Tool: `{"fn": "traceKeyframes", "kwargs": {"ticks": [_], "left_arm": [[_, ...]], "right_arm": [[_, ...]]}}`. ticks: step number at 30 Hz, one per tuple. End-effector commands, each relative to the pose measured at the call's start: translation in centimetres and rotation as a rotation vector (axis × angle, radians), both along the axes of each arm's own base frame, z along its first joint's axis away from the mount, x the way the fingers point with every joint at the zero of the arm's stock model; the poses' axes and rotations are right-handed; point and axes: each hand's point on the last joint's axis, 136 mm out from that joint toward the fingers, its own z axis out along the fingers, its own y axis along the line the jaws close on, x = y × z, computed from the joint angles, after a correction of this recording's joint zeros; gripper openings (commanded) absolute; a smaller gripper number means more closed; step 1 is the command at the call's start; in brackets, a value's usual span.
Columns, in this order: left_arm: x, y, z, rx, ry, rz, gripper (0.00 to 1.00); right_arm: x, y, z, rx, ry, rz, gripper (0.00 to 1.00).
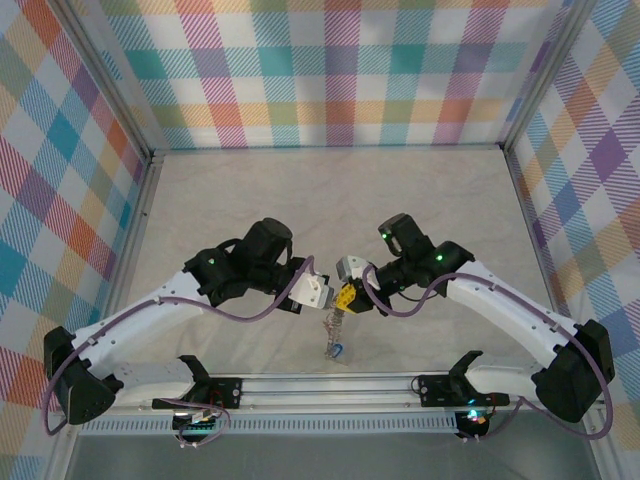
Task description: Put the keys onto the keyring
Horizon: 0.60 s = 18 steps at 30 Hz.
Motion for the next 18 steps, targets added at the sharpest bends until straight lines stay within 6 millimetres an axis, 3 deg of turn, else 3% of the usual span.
{"fn": "traceKeyframes", "kwargs": {"ticks": [1,18], "left_arm": [[-0.92,0.03,-0.59,0.023,0.005,-0.049,0.00],[-1.53,-0.80,-0.14,-0.002,0.006,-0.080,0.00]], "right_arm": [[-0.27,0.75,2.47,0.083,-0.037,0.046,0.00],[0.06,1.26,2.42,0.088,-0.015,0.042,0.00]]}}
